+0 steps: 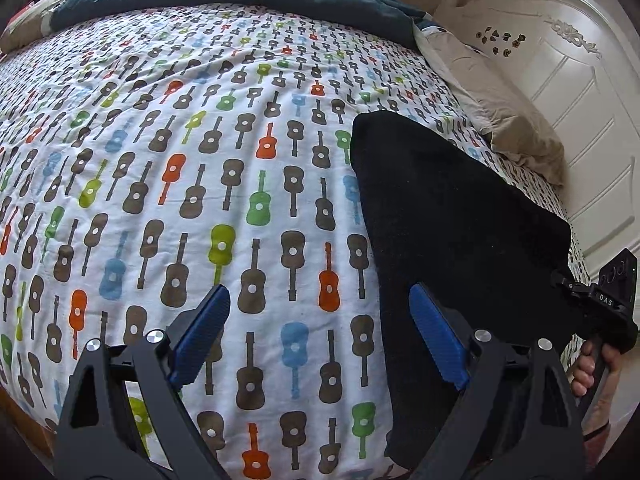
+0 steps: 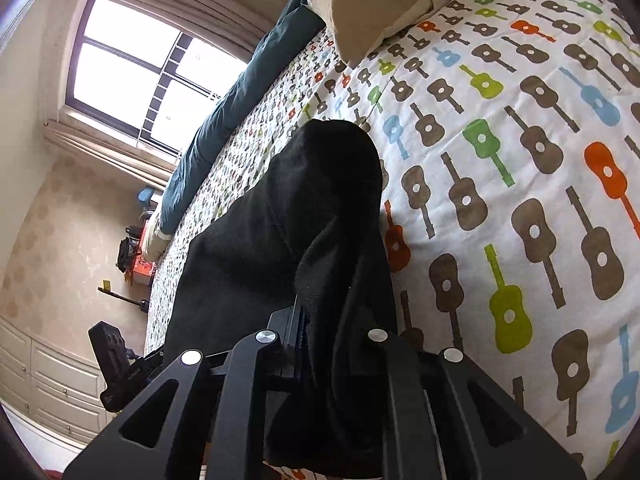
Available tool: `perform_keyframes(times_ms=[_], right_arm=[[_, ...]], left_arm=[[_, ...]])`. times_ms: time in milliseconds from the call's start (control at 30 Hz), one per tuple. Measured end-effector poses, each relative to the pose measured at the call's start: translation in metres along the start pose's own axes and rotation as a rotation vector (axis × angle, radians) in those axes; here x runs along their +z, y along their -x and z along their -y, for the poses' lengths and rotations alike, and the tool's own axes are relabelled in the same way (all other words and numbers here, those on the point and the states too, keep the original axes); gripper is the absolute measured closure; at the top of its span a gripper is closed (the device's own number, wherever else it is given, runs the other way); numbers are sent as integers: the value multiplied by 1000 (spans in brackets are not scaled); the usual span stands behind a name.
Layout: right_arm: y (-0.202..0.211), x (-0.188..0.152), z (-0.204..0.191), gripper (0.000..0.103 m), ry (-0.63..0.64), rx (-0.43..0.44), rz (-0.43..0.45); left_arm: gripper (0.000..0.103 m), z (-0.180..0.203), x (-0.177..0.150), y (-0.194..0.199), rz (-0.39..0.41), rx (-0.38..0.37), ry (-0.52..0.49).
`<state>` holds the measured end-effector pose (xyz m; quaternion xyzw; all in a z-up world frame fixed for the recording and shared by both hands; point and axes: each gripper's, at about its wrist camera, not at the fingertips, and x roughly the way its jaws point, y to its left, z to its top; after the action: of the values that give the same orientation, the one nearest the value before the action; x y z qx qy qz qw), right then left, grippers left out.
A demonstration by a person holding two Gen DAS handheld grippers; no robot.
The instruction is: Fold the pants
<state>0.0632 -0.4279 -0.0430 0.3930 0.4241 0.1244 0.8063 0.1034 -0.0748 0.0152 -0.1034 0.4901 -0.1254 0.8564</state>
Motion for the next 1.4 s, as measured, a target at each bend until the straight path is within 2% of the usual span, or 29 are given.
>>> perform_keyframes(times_ms=[233,300,367,467,533,600,633,700,800,933,1100,1233,1367,1400], right_arm=[[-1,0,1,90,-3,12,-8],[-1,0,3,90,-6,21,-13],[-1,1,6,89,-16,37,-20],[2,2,12,86,-35,61,-26],[9,1,17,79,-48,67,-22],[20,0,20,62,-56,59,-9],[26,-1,22,48,-60,35,2],[40,-2,28,45,-66,4,30],[51,-7,41,35,-112,62,21],[48,-17,49,33,-148,131,-13],[36,-25,44,31,-140,153,-29],[30,-29,35,30,-130,169,-40],[29,-33,31,29,-138,172,-44],[29,-33,29,29,-141,172,-44]], left_arm=[[12,-2,0,5,12,-10,13],[12,0,1,11,29,-47,10],[12,3,2,11,19,-113,-2],[12,2,1,6,6,-172,12],[12,-4,0,2,-11,-229,48],[12,-11,-1,0,-35,-290,98],[12,-14,-2,1,-45,-325,118],[12,-17,-5,3,-48,-379,124],[12,-23,-10,4,-49,-431,125],[12,-26,-16,1,-68,-521,144],[12,-15,-21,-5,-84,-550,107],[12,-5,-23,-22,-125,-536,89],[12,-13,-29,-42,-188,-615,169],[15,-16,-29,-45,-192,-623,179]])
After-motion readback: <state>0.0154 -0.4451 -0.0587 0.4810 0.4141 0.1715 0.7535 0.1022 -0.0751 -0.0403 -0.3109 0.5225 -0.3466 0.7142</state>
